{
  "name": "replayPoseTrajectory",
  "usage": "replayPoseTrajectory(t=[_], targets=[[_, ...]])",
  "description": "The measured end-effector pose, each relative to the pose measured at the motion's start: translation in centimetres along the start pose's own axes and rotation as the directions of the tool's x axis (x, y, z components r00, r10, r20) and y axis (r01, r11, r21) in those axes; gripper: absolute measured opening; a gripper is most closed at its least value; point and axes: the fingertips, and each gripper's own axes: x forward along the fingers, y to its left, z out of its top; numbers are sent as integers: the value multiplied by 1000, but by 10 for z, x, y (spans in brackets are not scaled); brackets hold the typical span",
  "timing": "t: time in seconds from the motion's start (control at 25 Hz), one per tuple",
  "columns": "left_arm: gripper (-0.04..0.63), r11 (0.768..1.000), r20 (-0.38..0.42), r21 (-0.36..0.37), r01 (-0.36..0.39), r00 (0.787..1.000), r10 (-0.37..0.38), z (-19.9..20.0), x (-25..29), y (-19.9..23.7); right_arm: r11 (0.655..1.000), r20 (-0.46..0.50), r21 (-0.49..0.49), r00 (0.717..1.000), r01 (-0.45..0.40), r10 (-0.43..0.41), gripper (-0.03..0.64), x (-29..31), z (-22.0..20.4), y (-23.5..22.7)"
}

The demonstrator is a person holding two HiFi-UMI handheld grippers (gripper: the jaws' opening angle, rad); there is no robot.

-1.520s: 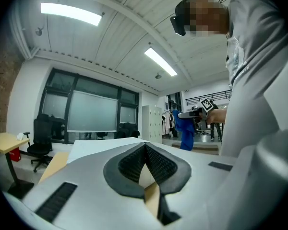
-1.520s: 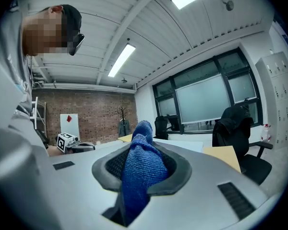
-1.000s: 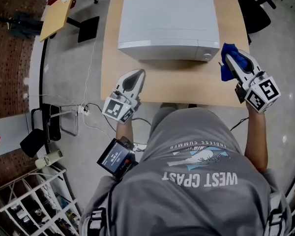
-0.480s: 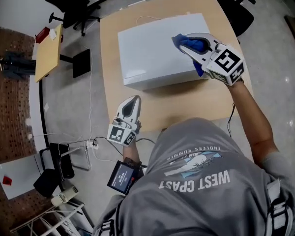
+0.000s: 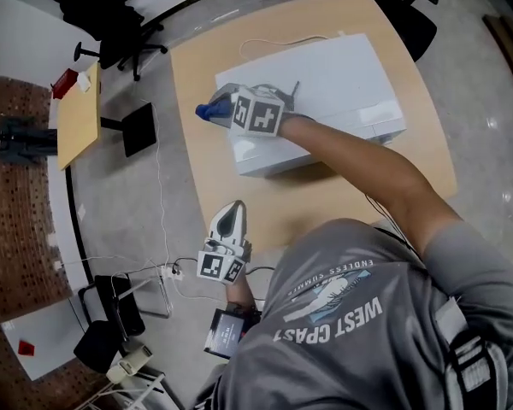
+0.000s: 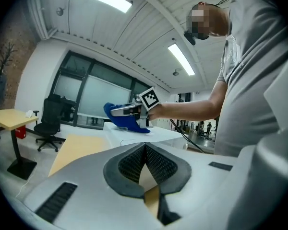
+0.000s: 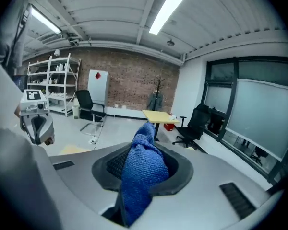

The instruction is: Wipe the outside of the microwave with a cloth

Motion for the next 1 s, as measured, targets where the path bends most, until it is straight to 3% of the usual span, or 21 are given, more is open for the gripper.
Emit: replayPoseTrajectory(t=[0.16, 0.32, 0.48, 0.64, 0.84, 0.92, 1.0], targets=[[23, 1000, -6, -24, -14, 1000, 14, -6, -9, 20, 996, -145, -70, 988, -53, 43, 84, 33, -23, 8], [23, 999, -16, -54, 1, 1000, -1, -10, -4, 28, 991, -271, -129, 963, -19, -17, 84, 9, -53, -14], [23, 998, -45, -50, 45, 998, -47, -14, 18, 14, 993, -338, -79, 935, 84, -106, 84, -62, -104, -54], [23, 997, -48, -40, 62, 997, -64, -8, 38, -8, 972, -373, -39, 899, 230, -228, 84, -156, -156, -94], [22, 998, -56, -28, 60, 997, -61, 0, 60, -42, 909, -378, 67, 854, 412, -359, 84, -272, -217, -132], [23, 998, -63, -26, 52, 997, -54, 0, 68, -53, 866, -333, 145, 848, 478, -412, 84, -310, -239, -143], [22, 999, -71, -24, 47, 996, -49, -1, 76, -66, 804, -245, 283, 850, 524, -467, 84, -338, -255, -154]])
